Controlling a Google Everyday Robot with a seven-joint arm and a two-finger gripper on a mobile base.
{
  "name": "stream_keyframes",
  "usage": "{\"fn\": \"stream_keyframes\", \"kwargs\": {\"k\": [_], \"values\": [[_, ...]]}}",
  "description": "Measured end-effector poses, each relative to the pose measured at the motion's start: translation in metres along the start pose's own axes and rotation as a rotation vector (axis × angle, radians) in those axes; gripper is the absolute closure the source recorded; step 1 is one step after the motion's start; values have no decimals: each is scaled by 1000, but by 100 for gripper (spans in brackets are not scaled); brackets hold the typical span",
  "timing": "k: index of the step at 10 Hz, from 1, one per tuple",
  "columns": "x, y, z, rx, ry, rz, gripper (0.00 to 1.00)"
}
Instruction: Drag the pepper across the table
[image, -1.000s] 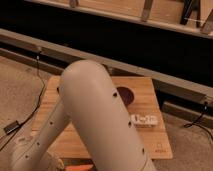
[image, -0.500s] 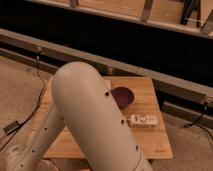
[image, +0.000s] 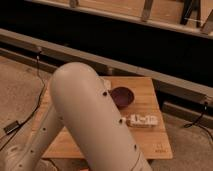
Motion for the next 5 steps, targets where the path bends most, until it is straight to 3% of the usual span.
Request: {"fn": "stream_keyframes", "kwargs": {"k": [5], "values": [[0,-28,-22,-1,-15,15,30]]}}
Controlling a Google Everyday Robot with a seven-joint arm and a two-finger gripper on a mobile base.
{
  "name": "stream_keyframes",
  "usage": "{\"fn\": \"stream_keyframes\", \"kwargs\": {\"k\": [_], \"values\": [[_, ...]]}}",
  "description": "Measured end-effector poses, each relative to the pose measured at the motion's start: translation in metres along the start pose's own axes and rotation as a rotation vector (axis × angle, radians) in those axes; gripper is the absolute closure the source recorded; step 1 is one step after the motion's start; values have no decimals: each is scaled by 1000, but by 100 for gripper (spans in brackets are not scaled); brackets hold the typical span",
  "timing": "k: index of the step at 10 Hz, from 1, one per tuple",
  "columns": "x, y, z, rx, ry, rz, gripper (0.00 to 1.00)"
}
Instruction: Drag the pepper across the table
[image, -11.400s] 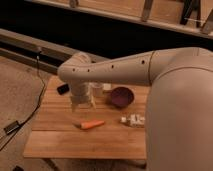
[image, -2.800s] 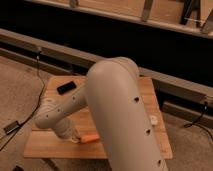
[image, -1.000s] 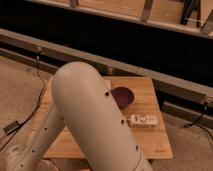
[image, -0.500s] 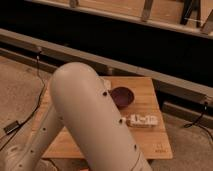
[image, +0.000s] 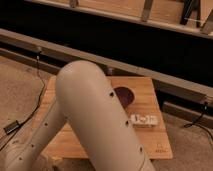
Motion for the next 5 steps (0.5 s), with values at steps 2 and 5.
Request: {"fn": "stream_keyframes", "kwargs": {"k": [2,5], "values": [[1,-7,-4,1,-3,10,30],[1,-7,-4,1,-3,10,30]]}}
